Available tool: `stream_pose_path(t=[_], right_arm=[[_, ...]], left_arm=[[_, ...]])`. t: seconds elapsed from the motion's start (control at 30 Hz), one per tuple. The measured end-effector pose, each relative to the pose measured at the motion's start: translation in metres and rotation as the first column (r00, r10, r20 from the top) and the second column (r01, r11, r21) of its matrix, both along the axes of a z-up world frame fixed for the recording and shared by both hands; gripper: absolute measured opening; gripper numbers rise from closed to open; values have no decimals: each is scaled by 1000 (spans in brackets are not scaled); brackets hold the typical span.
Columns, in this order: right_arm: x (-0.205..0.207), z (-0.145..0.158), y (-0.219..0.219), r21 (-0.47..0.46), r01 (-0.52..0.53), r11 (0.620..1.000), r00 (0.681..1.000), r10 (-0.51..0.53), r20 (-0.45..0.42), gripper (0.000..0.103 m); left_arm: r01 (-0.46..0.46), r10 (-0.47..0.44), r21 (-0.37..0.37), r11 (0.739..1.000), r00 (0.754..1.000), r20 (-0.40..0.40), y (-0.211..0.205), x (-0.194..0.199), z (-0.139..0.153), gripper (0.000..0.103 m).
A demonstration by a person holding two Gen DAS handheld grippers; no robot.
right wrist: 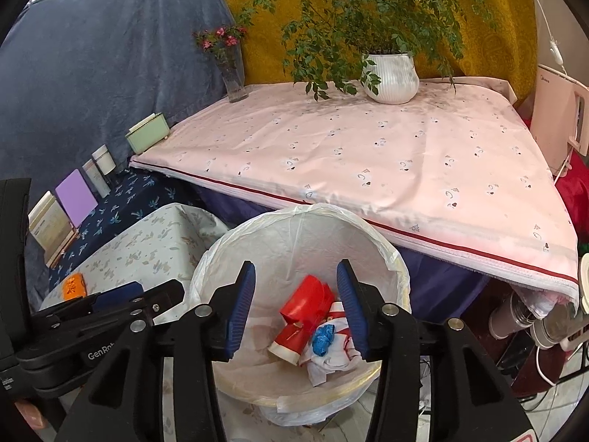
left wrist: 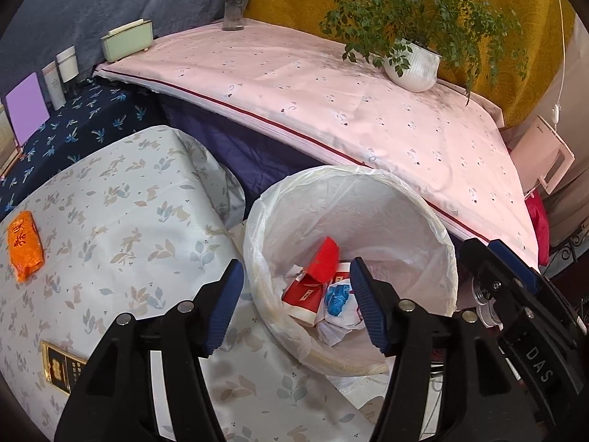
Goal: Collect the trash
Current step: 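Move both tools back from the bin toward the black-and-gold box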
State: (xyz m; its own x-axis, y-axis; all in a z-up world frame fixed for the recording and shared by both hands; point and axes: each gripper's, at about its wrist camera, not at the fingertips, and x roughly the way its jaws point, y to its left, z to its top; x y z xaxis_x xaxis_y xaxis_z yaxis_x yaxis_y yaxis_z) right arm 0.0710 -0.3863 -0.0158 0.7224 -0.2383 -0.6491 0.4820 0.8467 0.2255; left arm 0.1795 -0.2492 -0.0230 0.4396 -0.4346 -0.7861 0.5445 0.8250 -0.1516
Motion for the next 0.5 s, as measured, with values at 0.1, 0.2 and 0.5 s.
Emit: stream_pose_path(t=[0.1,0.2,0.5], right_arm=[[0,2,5,-3,-6,1000,1000,6,3,47],[1,4,11,-8,-14,1000,1000,14,3,48],[3,15,35,-33,-41,999,999,41,13,54]], left_arm=[[-12,12,3,1000,1000,5,7,0,2,57],[-27,27,1,1000,1000,5,16,0,3,57],[-88,89,-11,996,996,17,48,0,9,67]])
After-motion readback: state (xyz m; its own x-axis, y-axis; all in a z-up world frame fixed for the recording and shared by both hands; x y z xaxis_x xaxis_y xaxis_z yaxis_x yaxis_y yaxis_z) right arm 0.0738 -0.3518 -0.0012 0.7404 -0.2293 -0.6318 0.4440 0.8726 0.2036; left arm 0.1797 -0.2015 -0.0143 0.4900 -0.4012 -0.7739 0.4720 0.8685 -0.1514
